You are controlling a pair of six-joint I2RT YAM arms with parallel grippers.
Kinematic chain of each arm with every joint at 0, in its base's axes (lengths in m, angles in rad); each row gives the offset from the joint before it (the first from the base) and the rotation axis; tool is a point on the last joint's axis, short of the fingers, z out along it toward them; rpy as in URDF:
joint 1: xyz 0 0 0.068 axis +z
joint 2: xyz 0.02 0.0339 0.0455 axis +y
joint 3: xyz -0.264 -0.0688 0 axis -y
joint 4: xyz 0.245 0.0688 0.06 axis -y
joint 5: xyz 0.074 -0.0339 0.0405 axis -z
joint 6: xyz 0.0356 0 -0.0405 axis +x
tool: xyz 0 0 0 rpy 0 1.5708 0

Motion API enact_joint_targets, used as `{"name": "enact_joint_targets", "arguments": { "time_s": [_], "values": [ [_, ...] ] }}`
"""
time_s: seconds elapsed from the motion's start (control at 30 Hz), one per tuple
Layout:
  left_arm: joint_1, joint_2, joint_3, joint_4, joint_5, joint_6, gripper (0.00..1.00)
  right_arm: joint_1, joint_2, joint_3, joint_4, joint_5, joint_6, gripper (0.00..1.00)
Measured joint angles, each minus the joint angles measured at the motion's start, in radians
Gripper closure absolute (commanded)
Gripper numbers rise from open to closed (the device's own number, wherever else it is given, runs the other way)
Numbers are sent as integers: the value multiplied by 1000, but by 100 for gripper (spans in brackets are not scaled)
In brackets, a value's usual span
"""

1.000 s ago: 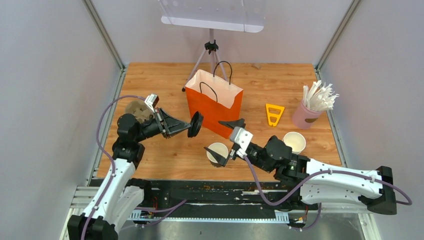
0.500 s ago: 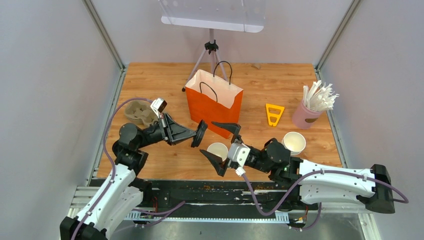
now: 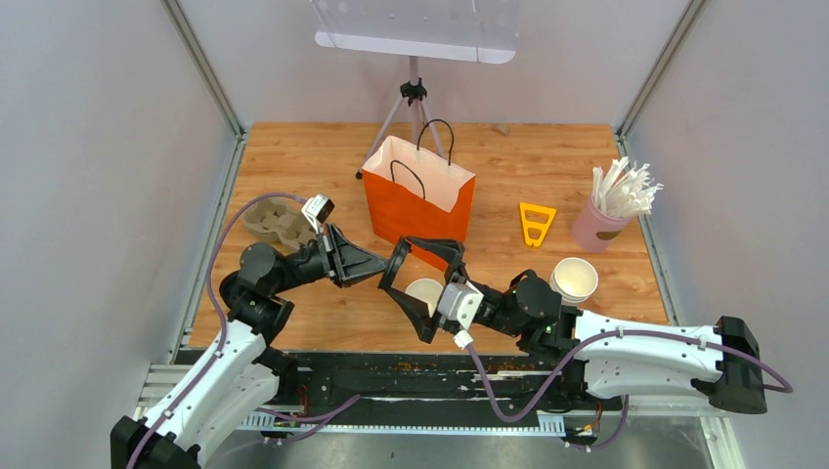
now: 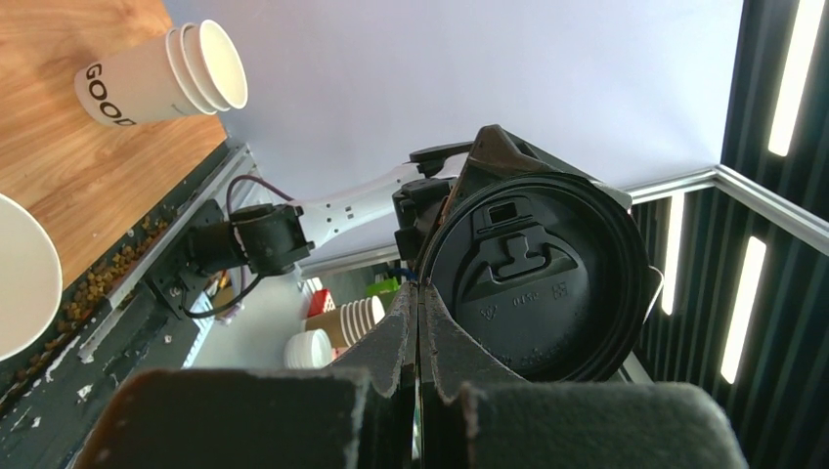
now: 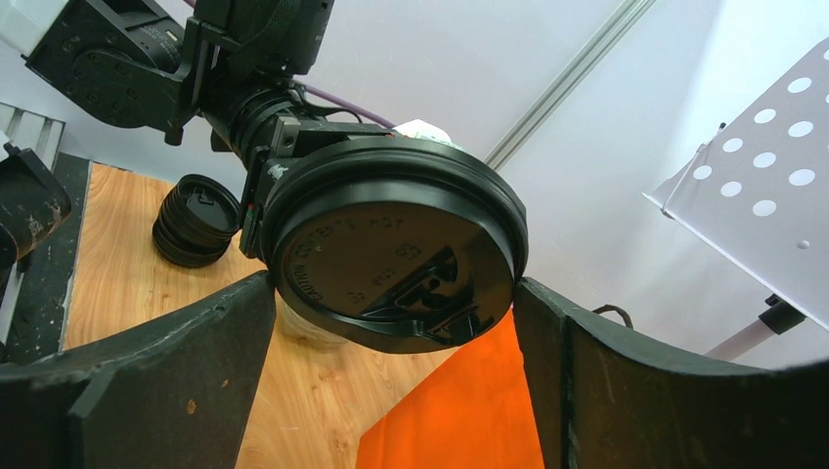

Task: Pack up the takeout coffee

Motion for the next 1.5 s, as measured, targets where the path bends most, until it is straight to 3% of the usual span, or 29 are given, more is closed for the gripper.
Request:
{"name": "enact_joint_targets", "arguments": {
  "time_s": [0.37,0.57,0.77,1.0,1.13,1.3,1.5],
  "values": [
    [-18,2,-7,-8,-23,0,100,0,0,0,8,0,-5,15],
    [-20,2,-7,-21,-30,1,92,0,0,0,0,2,-5,17],
    [-20,2,-14,-37,-38,9,74,0,-1,0,-24,25,-4,19],
    [-20,-4,-26,-64,-42,25,36,0,-1,0,-54,71,6,19],
    [-20,-27,-26,-121,-51,60,20,0,-2,3,-103,105,38,20],
    [-20,-43,50,-407,-127,256,1,0,-27,23,-217,165,129,23],
    [-20,16,317,-835,-346,618,0,0,-88,109,-491,253,347,25]
  ]
}}
